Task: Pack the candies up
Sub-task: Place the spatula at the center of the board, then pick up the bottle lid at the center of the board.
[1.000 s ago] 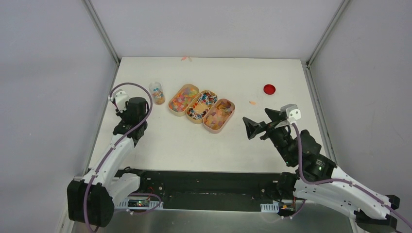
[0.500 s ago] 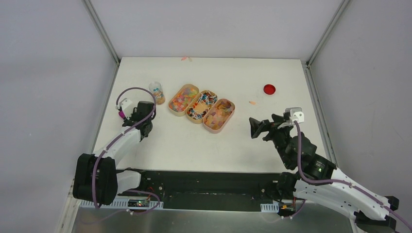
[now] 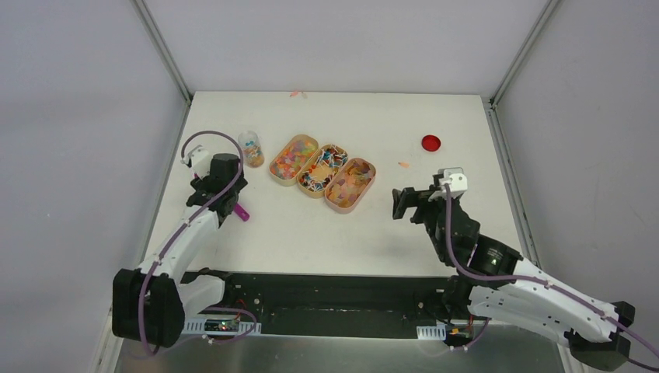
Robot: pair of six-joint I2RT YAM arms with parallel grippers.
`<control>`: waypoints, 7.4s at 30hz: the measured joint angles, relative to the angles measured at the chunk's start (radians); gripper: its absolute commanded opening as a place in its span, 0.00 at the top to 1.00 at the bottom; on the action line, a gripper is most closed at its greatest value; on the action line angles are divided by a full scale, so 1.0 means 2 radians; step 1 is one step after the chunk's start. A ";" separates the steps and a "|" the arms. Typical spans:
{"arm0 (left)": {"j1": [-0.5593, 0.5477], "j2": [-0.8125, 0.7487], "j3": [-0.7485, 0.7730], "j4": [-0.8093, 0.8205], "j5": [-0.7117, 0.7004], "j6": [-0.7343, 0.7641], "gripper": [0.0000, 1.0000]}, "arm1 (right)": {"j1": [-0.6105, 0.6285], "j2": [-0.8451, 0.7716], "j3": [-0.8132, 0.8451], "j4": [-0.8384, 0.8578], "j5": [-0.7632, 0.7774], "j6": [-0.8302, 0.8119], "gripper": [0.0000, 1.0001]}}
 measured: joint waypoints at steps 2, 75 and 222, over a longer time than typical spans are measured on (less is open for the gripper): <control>0.000 -0.022 0.013 0.000 0.013 0.013 0.27 | 0.000 0.020 0.008 -0.002 0.008 0.000 0.00; -0.059 -0.237 0.014 0.011 0.270 0.299 0.07 | -0.495 0.802 0.441 0.037 -0.403 -0.162 1.00; -0.177 -0.142 -0.030 0.459 0.679 0.430 0.37 | -0.131 0.341 -0.024 0.686 -0.578 0.533 1.00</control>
